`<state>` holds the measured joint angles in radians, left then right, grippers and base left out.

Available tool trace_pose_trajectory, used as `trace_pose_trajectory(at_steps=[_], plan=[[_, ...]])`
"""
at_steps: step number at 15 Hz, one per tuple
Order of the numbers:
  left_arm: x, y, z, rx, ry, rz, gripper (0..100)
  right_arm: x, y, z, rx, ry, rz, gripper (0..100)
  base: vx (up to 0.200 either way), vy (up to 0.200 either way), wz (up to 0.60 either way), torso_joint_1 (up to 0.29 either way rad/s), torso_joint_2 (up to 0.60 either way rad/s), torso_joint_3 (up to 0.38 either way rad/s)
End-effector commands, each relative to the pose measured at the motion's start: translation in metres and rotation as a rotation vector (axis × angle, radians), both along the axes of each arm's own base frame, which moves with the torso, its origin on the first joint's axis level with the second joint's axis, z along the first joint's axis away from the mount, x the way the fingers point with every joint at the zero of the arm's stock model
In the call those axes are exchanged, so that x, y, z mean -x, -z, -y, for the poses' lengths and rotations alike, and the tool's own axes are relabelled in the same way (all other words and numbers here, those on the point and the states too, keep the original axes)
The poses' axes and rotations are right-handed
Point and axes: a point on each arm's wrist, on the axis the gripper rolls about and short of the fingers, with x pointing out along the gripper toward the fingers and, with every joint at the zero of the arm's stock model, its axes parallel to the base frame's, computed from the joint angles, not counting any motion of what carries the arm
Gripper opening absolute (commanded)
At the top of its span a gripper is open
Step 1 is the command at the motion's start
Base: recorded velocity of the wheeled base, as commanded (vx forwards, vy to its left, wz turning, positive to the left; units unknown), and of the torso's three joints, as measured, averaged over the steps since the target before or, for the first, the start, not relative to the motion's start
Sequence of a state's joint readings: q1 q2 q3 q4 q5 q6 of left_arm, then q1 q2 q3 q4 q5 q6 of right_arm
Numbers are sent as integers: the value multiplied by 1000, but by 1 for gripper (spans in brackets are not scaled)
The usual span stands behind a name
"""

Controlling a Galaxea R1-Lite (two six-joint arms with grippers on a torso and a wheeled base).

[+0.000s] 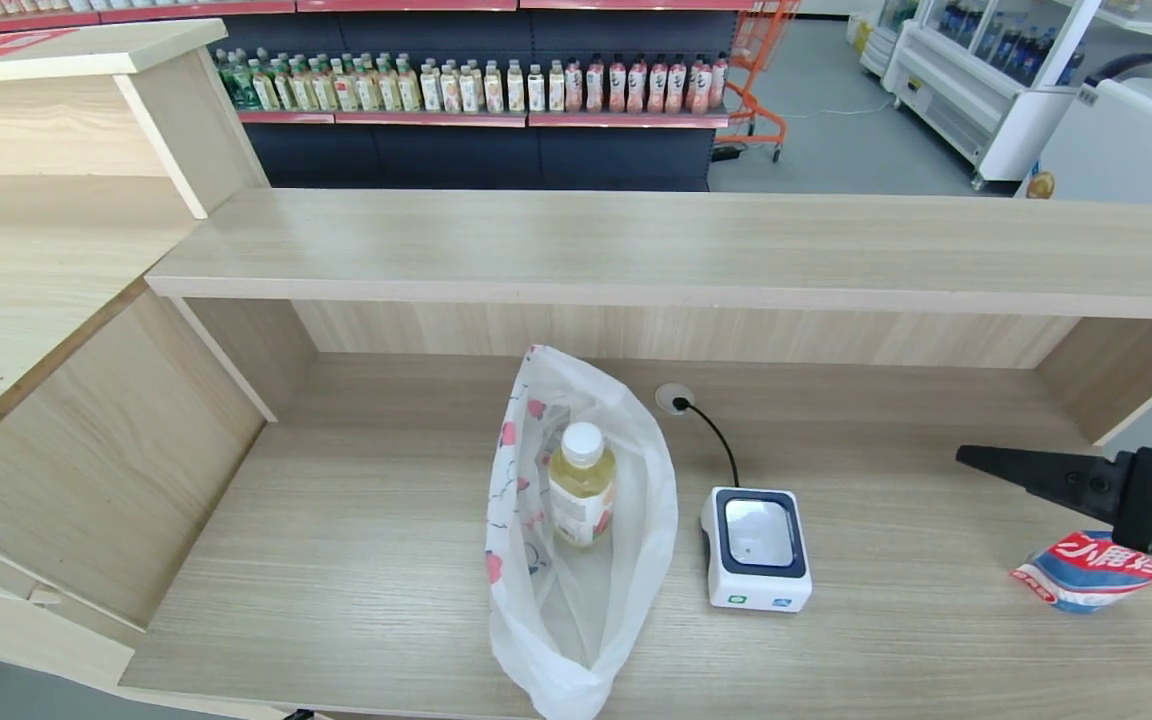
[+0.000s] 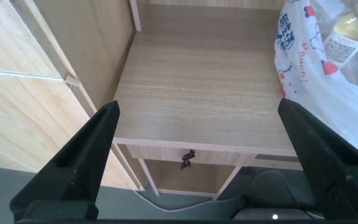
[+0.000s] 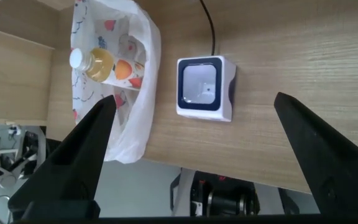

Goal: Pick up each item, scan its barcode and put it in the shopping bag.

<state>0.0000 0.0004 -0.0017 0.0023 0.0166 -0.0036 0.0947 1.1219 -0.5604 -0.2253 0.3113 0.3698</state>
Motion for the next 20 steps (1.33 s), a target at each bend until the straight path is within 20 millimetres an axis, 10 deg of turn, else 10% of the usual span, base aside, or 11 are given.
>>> trace_pose_trajectory(at_steps=[1, 20], plan=[[0, 0, 0, 1, 0, 0, 100, 7, -3, 1, -4, 0, 14, 100, 0, -200, 0, 7, -2, -2], [0, 1, 0, -10, 0, -2, 100, 32, -2, 12, -6, 80, -6, 100, -53, -74, 0, 4, 3, 1]])
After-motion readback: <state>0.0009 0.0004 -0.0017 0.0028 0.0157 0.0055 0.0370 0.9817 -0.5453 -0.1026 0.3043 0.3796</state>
